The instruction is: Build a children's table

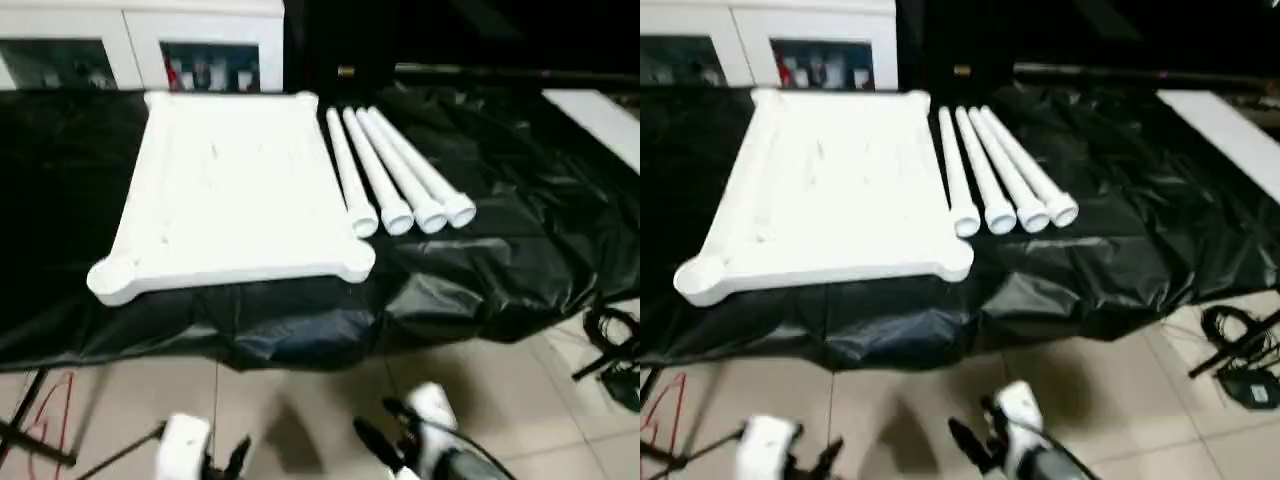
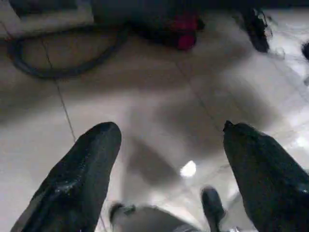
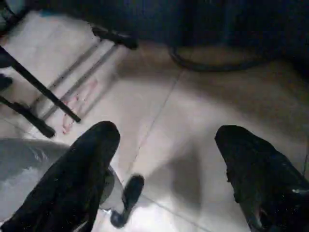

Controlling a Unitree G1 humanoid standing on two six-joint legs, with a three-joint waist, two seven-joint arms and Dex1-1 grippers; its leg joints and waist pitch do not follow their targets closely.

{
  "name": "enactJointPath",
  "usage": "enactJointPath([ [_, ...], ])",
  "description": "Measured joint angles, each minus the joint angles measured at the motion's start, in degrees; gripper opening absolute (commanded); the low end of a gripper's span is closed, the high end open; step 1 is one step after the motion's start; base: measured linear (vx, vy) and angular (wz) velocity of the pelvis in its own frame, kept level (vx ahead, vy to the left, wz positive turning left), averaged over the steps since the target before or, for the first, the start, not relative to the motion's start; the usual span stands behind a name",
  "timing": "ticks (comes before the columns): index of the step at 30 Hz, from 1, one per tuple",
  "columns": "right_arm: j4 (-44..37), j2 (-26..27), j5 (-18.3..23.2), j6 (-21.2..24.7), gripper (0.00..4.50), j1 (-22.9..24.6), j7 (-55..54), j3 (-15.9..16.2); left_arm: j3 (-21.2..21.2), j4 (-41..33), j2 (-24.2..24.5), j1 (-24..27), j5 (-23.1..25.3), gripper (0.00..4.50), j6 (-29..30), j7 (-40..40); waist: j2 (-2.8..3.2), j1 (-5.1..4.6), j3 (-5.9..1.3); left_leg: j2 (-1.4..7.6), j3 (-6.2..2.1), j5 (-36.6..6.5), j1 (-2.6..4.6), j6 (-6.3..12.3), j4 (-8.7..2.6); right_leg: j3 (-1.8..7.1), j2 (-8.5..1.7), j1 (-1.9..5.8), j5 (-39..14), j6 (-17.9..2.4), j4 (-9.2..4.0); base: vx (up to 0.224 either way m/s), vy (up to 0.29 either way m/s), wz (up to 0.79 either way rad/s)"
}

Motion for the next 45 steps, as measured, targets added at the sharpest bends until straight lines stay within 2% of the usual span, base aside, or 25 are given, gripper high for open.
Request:
enactJointPath([
  [4,-10.39,-2.53,3.18,3.79,3.7,2.85,1.98,-1.85,4.24,-7.32,1.52,3.02,0.07,3.88,-0.13,2.08,-0.69,-0.43,0.17,0.02,-0.15,-0.01,0.05,-0.06,-0.08,0.08,0.2,-0.1,-0.22,0.39,0.0,0.0,0.0,0.0],
  [9,-25.48,-6.26,9.14,10.61,3.7,7.08,2.94,-2.4,7.31,-18.99,3.43,7.52,-2.25,3.88,2.72,1.91,-1.5,-0.23,0.16,0.0,-0.14,-0.08,0.0,-0.14,-0.01,0.19,0.23,-0.06,-0.27,0.47,-0.09,0.0,0.0,0.0],
  [13,-35.92,-9.64,14.68,16.34,3.7,8.67,2.78,-3.19,9.04,-28.71,3.64,8.49,-5.45,3.88,7.55,1.85,-2.0,0.47,0.21,0.03,-0.16,-0.08,0.01,-0.16,-0.03,0.19,0.29,-0.04,-0.27,0.51,-0.07,0.0,0.0,0.0],
  [15,-39.49,-9.79,16.68,18.61,3.7,8.0,2.32,-4.22,9.23,-32.61,3.62,7.17,-6.88,3.88,9.51,2.35,-2.08,1.02,0.18,0.06,-0.18,-0.08,0.15,-0.17,-0.02,0.23,0.37,-0.06,-0.26,0.53,-0.05,0.0,0.0,0.0],
  [18,-42.26,-9.39,20.29,23.67,3.7,2.9,-0.16,-6.11,11.08,-36.68,3.52,1.29,-8.0,3.88,13.98,5.54,-2.27,1.24,0.26,0.09,-0.29,-0.01,0.38,-0.29,-0.01,0.31,0.51,-0.07,-0.17,0.58,0.03,0.0,0.0,0.0],
  [21,-43.44,-7.38,21.19,26.81,3.7,-2.81,-3.99,-7.2,13.14,-39.77,4.21,-3.45,-9.46,3.88,18.31,7.94,-2.57,1.29,0.15,0.13,-0.41,0.09,0.57,-0.46,-0.01,0.35,0.64,0.01,-0.12,0.58,0.14,0.0,0.0,0.0],
  [24,-42.59,-6.77,19.84,27.82,3.7,-6.48,-7.16,-6.86,14.24,-40.43,4.98,-5.92,-8.76,3.88,21.17,9.79,-2.61,1.45,0.12,0.15,-0.48,0.12,0.53,-0.51,0.05,0.38,0.71,0.03,0.0,0.53,0.11,0.0,0.0,0.0],
  [28,-37.36,-6.16,18.28,28.29,3.7,-12.08,-8.44,-5.94,16.4,-40.16,5.19,-11.06,-4.56,3.88,23.9,14.74,-1.3,1.82,0.2,0.16,-0.69,0.14,0.18,-0.54,0.26,0.3,0.76,0.19,0.43,0.16,0.08,0.0,0.0,0.0],
  [29,-34.17,-5.87,17.08,27.88,3.7,-14.69,-8.67,-5.82,17.26,-40.19,4.81,-13.84,-4.38,3.88,24.5,16.65,-0.93,2.08,0.23,0.16,-0.78,0.17,0.06,-0.55,0.4,0.28,0.77,0.12,0.54,0.16,0.15,0.0,0.0,0.0],
  [32,-28.77,-4.03,15.72,26.6,3.7,-19.65,-11.05,-6.36,17.88,-39.12,3.37,-18.25,-4.35,3.88,25.64,19.64,-0.44,2.38,0.42,0.15,-0.9,0.26,-0.06,-0.69,0.53,0.28,0.79,-0.1,0.66,0.07,0.4,0.0,0.0,0.0],
  [33,-27.79,-3.78,15.13,26.51,3.7,-20.79,-12.34,-6.39,17.43,-38.07,3.45,-18.92,-4.26,3.88,25.55,19.8,-0.43,2.52,0.41,0.17,-0.96,0.3,-0.04,-0.74,0.52,0.26,0.83,-0.11,0.64,0.04,0.47,0.0,0.0,0.0],
  [35,-24.81,-2.51,12.85,26.47,3.7,-23.39,-18.4,-7.85,14.82,-33.21,3.82,-19.96,-3.13,3.88,23.63,19.11,-0.84,2.7,0.32,0.24,-1.02,0.39,-0.01,-0.86,0.55,0.22,0.91,-0.13,0.6,-0.02,0.64,0.0,0.0,0.0],
  [37,-21.91,-1.14,11.87,25.9,3.7,-24.88,-23.21,-10.07,12.93,-28.45,2.13,-21.98,-3.17,3.88,23.57,18.29,-1.03,2.87,0.33,0.25,-1.04,0.45,-0.06,-0.92,0.69,0.22,0.9,-0.13,0.61,0.0,0.74,0.0,0.0,0.0],
  [38,-21.42,-1.9,10.65,25.85,3.7,-24.65,-23.94,-10.11,11.83,-26.5,0.53,-23.51,-3.42,3.88,23.58,18.06,-1.19,2.87,0.37,0.24,-1.03,0.45,-0.1,-0.92,0.77,0.24,0.87,-0.1,0.65,0.04,0.73,0.0,0.0,0.0],
  [39,-21.18,-2.42,10.01,25.86,3.7,-24.43,-23.98,-10.0,11.23,-25.22,-0.46,-24.81,-3.54,3.88,23.52,18.01,-1.21,2.76,0.39,0.24,-1.03,0.45,-0.12,-0.92,0.83,0.25,0.87,-0.09,0.69,0.07,0.72,0.0,0.0,0.0],
  [42,-21.23,-1.69,8.77,25.85,3.7,-24.35,-25.21,-10.03,9.28,-19.73,-0.76,-28.32,-2.83,3.88,21.01,17.56,-1.22,1.54,0.38,0.25,-1.03,0.45,-0.09,-0.94,0.85,0.27,0.88,-0.13,0.86,0.07,0.73,0.0,0.0,0.0],
  [43,-21.32,-0.81,8.39,25.84,3.7,-24.23,-25.99,-10.02,8.49,-17.37,-0.81,-28.71,-2.42,3.88,19.25,17.25,-1.02,0.84,0.38,0.25,-1.04,0.46,-0.05,-0.94,0.85,0.31,0.9,-0.16,0.89,0.05,0.74,0.0,0.0,0.0],
  [45,-21.45,-0.47,7.7,25.84,3.7,-23.44,-26.34,-9.08,6.66,-15.23,-1.14,-28.38,-1.99,3.88,17.83,16.76,-1.03,-0.03,0.36,0.25,-1.07,0.46,-0.07,-0.94,0.85,0.29,0.91,-0.2,0.91,0.04,0.73,0.0,0.0,0.0],
])
